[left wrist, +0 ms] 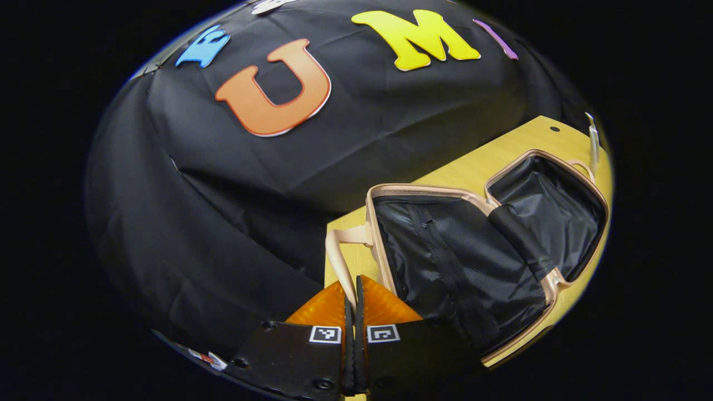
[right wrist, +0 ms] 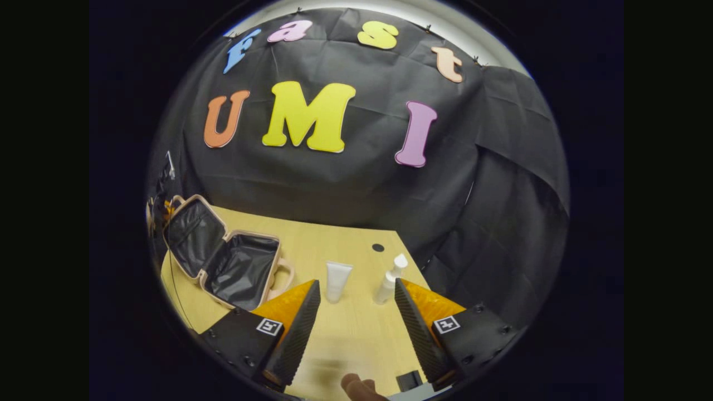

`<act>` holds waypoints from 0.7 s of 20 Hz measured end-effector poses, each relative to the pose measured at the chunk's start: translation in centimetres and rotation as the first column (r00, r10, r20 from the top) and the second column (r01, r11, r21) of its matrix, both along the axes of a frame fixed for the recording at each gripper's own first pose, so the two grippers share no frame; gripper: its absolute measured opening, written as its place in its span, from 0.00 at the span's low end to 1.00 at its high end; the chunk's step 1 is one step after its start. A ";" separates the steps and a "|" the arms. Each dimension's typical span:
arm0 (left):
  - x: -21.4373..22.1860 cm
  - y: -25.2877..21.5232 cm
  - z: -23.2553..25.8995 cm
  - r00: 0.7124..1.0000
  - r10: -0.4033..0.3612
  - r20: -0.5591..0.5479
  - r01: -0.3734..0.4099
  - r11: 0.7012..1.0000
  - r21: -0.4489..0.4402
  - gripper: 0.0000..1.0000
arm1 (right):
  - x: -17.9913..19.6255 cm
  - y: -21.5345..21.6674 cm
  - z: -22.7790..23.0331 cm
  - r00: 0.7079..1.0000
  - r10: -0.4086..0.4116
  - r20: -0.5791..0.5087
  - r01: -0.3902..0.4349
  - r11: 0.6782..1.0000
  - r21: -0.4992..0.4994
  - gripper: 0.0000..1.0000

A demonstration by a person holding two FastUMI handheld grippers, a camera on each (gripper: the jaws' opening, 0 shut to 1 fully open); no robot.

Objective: First open the suitcase, pack the skin care products into it, and then close the suitcase.

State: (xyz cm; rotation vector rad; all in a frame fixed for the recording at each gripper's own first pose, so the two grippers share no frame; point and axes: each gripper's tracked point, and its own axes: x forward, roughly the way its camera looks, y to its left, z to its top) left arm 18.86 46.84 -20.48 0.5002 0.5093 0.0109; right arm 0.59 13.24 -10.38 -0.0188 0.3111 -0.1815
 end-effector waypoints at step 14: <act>-1.3 4.2 -11.5 0.983 0.094 -0.160 -0.131 0.963 -0.236 0.42 | -3.7 -3.3 -3.6 0.990 -0.093 -0.103 0.089 0.995 -0.037 0.80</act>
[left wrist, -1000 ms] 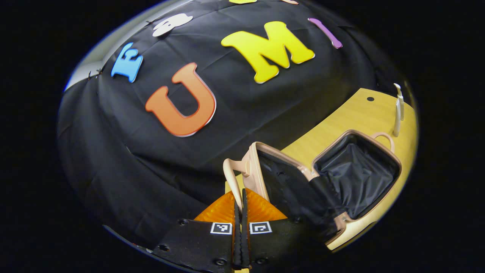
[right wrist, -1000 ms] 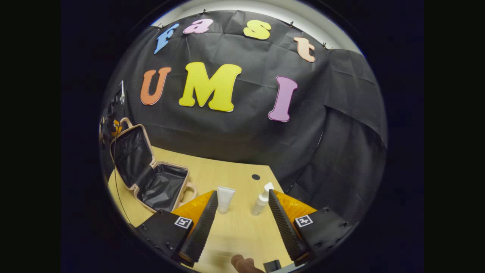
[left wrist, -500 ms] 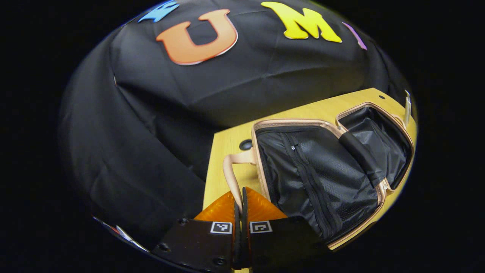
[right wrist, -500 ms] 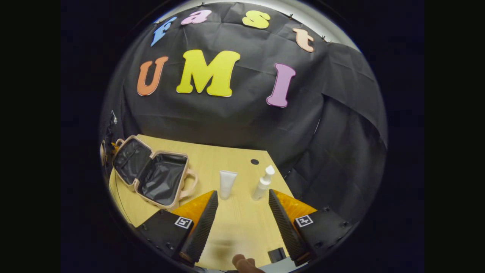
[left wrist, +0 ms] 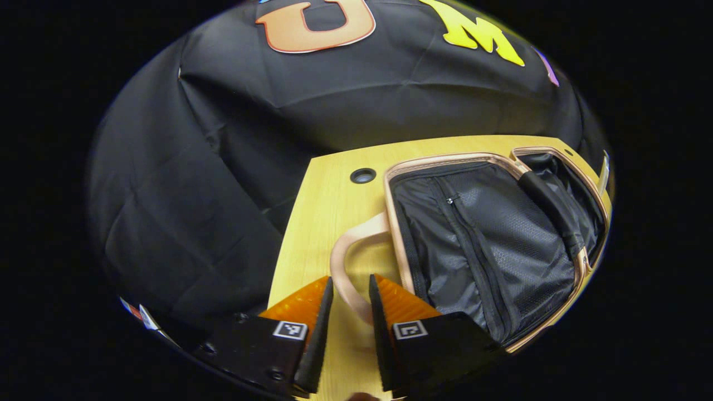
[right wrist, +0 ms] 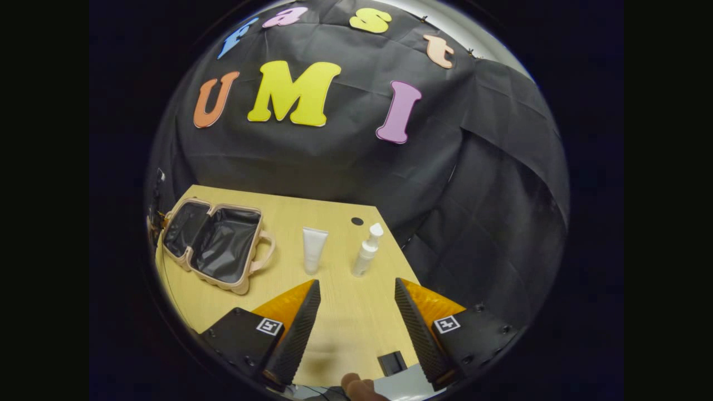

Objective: First open the suitcase, pack the skin care products into it, and then close the suitcase.

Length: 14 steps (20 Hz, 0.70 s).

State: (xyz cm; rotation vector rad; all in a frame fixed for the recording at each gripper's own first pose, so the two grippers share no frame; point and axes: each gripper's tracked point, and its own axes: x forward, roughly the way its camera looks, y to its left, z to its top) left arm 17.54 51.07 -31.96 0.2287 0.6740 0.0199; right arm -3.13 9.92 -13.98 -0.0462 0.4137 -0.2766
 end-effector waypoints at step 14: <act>-6.7 -21.6 8.8 0.972 -0.229 0.057 0.232 0.971 -0.053 0.98 | 4.3 -4.5 -2.2 0.990 0.137 0.033 -0.139 0.988 0.066 0.80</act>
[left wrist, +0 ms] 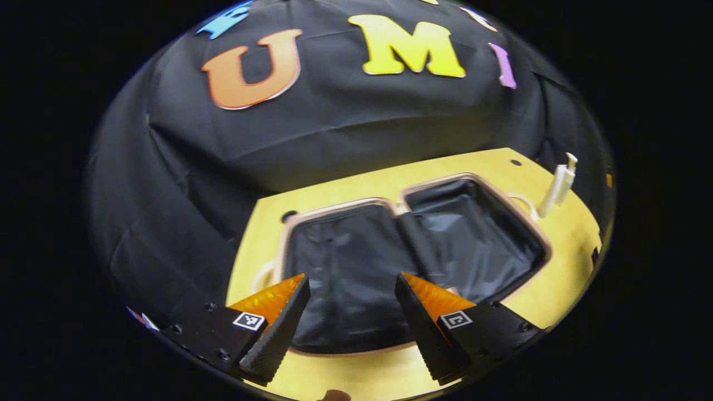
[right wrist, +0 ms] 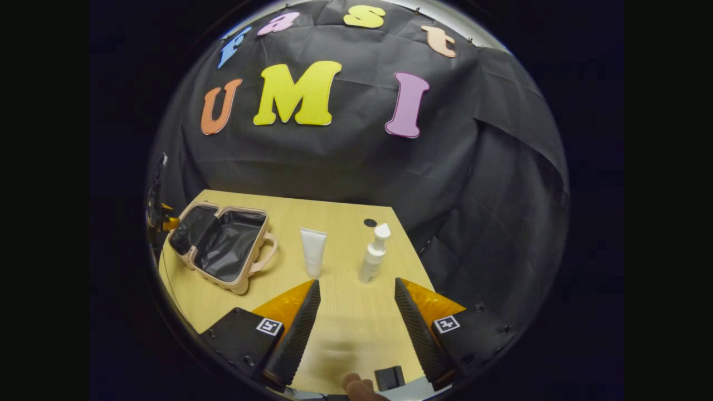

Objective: First open the suitcase, pack the skin care products into it, and then close the suitcase.

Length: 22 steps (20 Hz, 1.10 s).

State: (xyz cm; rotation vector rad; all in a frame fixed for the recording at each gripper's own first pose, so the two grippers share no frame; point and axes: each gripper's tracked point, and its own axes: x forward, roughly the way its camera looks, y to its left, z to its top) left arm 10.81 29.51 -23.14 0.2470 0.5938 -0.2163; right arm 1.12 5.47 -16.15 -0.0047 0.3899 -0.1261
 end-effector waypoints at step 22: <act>2.9 -49.3 -8.1 0.885 -0.453 -0.107 0.437 0.888 -0.144 0.98 | 1.9 -18.2 -8.3 0.983 -0.032 -0.182 0.029 0.999 -0.016 0.77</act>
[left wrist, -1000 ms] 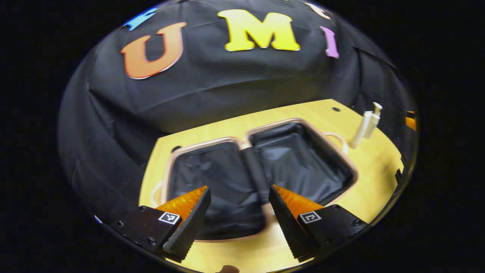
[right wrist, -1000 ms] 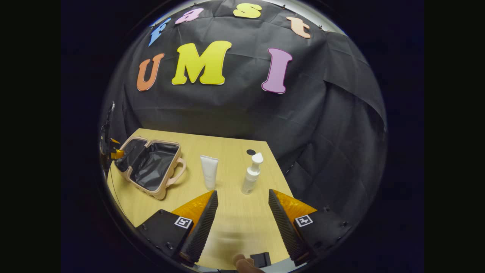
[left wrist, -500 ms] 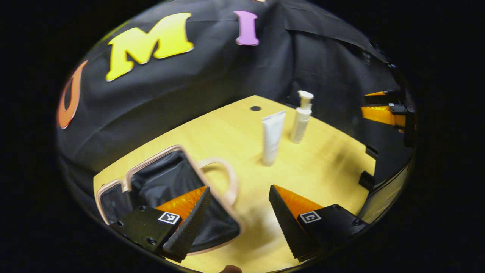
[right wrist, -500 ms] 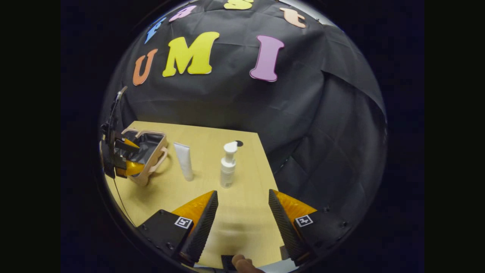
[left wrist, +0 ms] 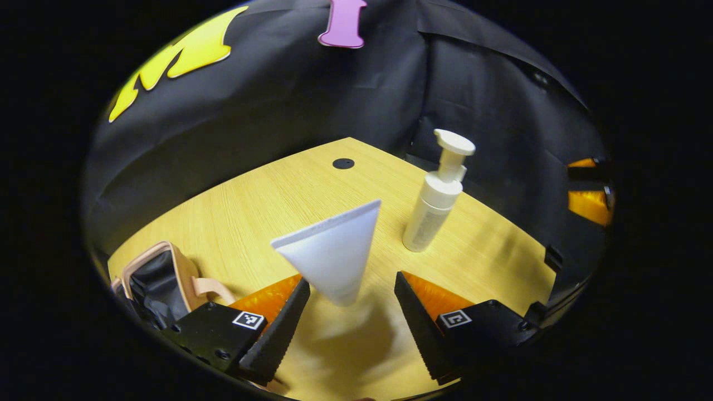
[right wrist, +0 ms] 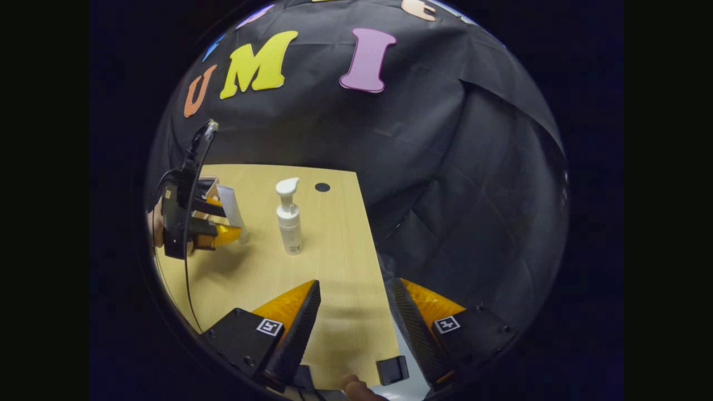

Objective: First open the suitcase, pack the skin care products into it, and then close the suitcase.

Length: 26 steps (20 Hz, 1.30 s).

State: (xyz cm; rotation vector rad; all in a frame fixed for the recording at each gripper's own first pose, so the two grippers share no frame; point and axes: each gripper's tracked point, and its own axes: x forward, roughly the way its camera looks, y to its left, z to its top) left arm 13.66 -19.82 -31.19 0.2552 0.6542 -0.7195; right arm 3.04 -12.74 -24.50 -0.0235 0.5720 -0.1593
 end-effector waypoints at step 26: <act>-13.6 17.0 5.5 0.865 0.498 -0.058 -0.499 0.867 0.002 0.54 | 16.4 13.0 -1.9 0.968 0.221 0.119 -0.237 0.961 0.141 0.80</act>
